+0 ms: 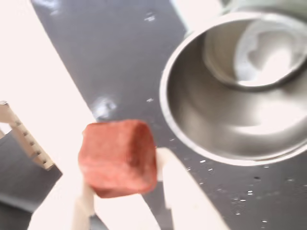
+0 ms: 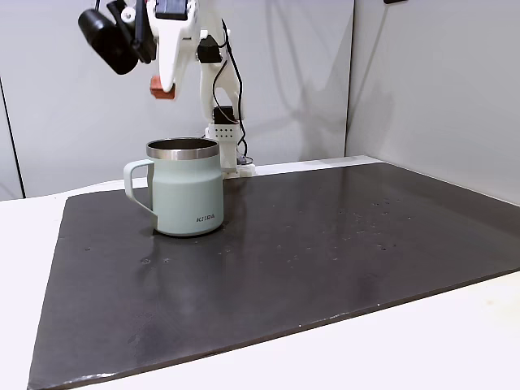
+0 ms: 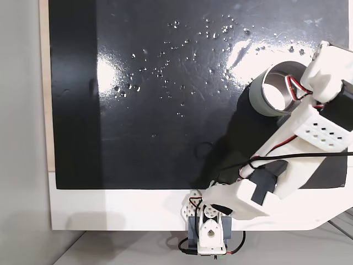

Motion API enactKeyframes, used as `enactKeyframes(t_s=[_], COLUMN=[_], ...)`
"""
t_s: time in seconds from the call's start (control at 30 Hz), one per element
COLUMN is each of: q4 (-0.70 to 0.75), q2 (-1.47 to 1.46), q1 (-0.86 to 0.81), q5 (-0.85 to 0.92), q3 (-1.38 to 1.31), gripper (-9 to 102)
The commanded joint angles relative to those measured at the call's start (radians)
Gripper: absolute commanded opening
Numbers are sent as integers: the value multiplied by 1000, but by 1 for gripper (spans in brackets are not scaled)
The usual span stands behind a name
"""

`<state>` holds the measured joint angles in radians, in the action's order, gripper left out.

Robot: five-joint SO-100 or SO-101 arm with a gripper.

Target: Grasp a cube and put it in the cup.

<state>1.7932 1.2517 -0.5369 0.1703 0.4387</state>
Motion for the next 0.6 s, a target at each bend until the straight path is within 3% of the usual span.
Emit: enactKeyframes(t_s=[0.0,0.57], q4=[9,14], q2=[84,74], q1=[-51,-40], q5=[48,230], q3=[78,282], gripper=[0,0])
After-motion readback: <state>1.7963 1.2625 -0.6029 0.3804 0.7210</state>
